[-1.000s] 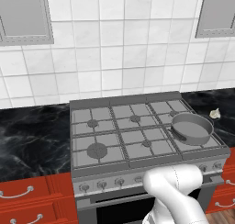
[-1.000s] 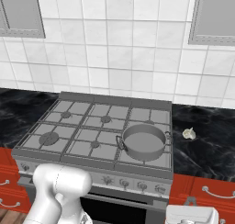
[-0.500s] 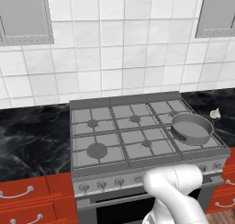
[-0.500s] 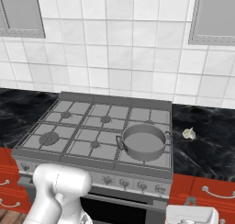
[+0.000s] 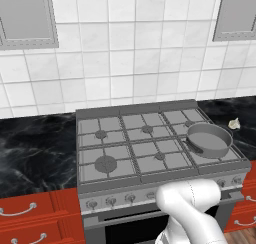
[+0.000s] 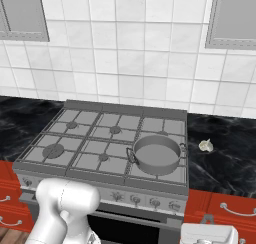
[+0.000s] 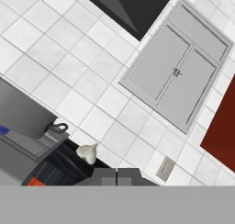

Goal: Turn on the burner for the pot on the stove. Wait thirty seconds for the pot to heat up. Then add the garlic to the pot.

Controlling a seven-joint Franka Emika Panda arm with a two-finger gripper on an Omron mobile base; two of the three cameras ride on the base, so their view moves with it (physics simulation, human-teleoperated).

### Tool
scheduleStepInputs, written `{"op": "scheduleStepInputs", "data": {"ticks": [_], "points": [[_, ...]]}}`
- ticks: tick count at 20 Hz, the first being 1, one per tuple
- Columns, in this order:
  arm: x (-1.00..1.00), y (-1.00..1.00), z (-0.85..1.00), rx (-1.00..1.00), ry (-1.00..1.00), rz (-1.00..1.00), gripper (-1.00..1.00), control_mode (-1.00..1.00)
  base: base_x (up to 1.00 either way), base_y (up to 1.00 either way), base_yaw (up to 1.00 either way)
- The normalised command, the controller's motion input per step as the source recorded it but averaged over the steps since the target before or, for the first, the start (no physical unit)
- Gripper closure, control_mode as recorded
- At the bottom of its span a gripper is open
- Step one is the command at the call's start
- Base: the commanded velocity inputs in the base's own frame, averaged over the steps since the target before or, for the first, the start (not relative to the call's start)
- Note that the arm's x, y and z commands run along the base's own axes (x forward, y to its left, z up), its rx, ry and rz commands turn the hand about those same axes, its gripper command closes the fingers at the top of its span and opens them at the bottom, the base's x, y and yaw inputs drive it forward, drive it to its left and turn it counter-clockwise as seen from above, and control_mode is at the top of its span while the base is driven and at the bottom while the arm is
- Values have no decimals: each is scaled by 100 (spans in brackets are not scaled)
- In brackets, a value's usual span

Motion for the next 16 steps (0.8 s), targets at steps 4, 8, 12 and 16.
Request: {"op": "scheduleStepInputs", "data": {"ticks": [4, 8, 12, 16], "points": [[0, 0, 0, 0, 0, 0, 100, -100, 0, 0, 0], [0, 0, 0, 0, 0, 0, 100, -100, 0, 0, 0], [0, 0, 0, 0, 0, 0, 100, -100, 0, 0, 0], [0, 0, 0, 0, 0, 0, 100, -100, 0, 0, 0]]}}
